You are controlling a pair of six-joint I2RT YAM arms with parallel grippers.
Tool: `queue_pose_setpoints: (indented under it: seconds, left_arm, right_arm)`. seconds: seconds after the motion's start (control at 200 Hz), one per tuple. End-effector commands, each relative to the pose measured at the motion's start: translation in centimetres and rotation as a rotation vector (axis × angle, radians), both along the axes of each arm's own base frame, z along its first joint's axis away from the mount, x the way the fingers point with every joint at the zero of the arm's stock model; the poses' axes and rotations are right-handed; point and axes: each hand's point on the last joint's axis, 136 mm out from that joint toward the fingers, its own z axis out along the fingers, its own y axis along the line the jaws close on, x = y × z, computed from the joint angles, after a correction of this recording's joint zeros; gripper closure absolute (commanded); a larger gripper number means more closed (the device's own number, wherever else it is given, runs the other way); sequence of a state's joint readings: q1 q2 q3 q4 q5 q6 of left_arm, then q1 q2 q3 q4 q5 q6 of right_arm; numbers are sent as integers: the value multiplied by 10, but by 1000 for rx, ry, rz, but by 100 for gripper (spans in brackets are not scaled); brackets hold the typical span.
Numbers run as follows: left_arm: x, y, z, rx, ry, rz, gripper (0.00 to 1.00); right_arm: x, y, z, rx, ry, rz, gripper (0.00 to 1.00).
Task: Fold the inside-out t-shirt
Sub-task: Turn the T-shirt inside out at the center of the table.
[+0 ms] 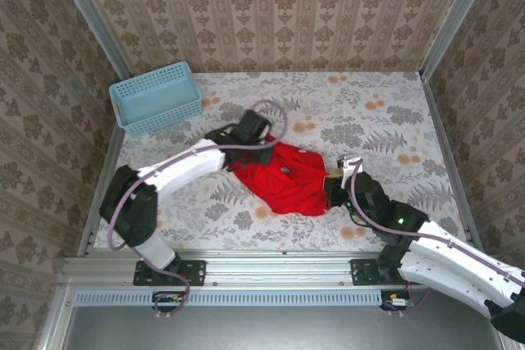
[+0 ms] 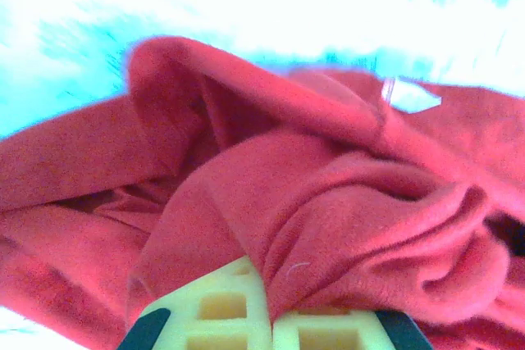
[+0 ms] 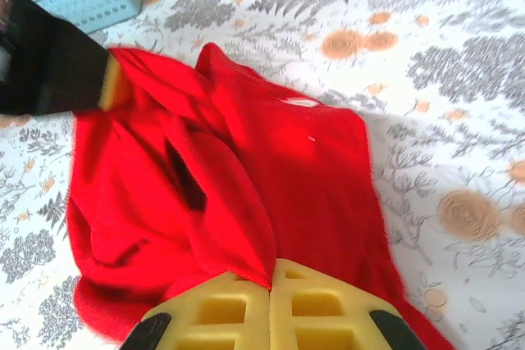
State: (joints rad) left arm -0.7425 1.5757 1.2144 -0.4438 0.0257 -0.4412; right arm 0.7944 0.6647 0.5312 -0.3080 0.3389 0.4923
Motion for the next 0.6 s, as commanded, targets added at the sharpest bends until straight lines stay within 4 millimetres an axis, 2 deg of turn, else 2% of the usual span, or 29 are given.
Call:
queue_pose_setpoints:
  seconds: [0.0, 0.13, 0.195, 0.265, 0.285, 0.38, 0.44, 0.52, 0.595]
  left_arm:
    - [12, 21, 60, -160, -67, 22, 100]
    - [9, 32, 59, -214, -34, 22, 100]
    - [3, 25, 55, -227, -15, -12, 100]
    - [-6, 11, 50, -249, 14, -59, 100]
    - [-9, 7, 49, -250, 19, -75, 100]
    - [-24, -13, 41, -218, 30, -143, 100]
    - [-32, -23, 35, -210, 48, -175, 100]
    - [-39, -31, 30, -210, 62, -192, 100]
    - [-42, -32, 28, -219, 66, -189, 100]
  right_arm:
    - [-1, -21, 10, -73, -31, -51, 100]
    - [-8, -28, -29, -68, 58, -89, 100]
    - [-11, -28, -49, -51, 100, -101, 100]
    - [-13, -28, -60, -41, 125, -110, 100]
    - [-12, -28, -60, -40, 125, -111, 100]
    - [-7, -26, -48, -59, 108, -102, 85]
    - [-1, -21, -35, -72, 88, -77, 66]
    - [5, -8, -17, -88, 62, -17, 51]
    - [10, 12, -9, -91, 64, 64, 41]
